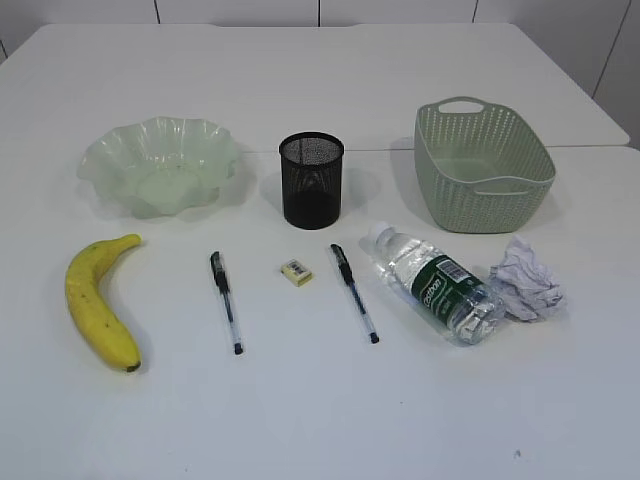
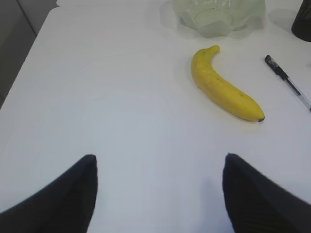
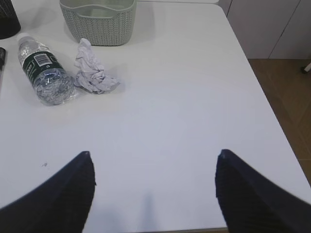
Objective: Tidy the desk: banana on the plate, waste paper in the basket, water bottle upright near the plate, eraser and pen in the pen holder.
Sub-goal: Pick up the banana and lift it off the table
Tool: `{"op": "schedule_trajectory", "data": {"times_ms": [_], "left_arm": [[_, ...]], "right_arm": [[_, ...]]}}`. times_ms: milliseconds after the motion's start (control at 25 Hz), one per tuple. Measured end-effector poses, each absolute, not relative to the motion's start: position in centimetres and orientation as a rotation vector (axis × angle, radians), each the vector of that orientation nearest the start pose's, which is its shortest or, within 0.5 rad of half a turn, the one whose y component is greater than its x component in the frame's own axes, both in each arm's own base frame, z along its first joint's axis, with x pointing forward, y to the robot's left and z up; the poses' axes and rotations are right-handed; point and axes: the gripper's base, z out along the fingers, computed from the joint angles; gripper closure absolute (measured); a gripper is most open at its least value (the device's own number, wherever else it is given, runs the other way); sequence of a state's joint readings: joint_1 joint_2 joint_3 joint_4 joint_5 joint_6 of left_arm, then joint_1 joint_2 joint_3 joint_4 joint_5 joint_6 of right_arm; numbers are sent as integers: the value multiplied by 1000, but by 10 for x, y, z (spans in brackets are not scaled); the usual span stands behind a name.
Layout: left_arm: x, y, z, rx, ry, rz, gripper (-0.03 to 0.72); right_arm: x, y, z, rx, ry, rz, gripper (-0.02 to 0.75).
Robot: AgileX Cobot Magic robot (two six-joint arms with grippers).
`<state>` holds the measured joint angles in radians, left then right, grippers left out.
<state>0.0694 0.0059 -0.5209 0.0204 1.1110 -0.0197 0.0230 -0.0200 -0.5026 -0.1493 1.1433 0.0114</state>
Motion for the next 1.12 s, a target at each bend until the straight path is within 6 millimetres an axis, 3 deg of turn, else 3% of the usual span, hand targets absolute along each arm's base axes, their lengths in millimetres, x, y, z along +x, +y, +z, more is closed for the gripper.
{"op": "schedule_trajectory", "data": {"times_ms": [1120], "left_arm": [[-9, 1, 279, -94, 2078, 55, 124]], "right_arm": [[-12, -12, 272, 4, 2095, -157, 162]]}}
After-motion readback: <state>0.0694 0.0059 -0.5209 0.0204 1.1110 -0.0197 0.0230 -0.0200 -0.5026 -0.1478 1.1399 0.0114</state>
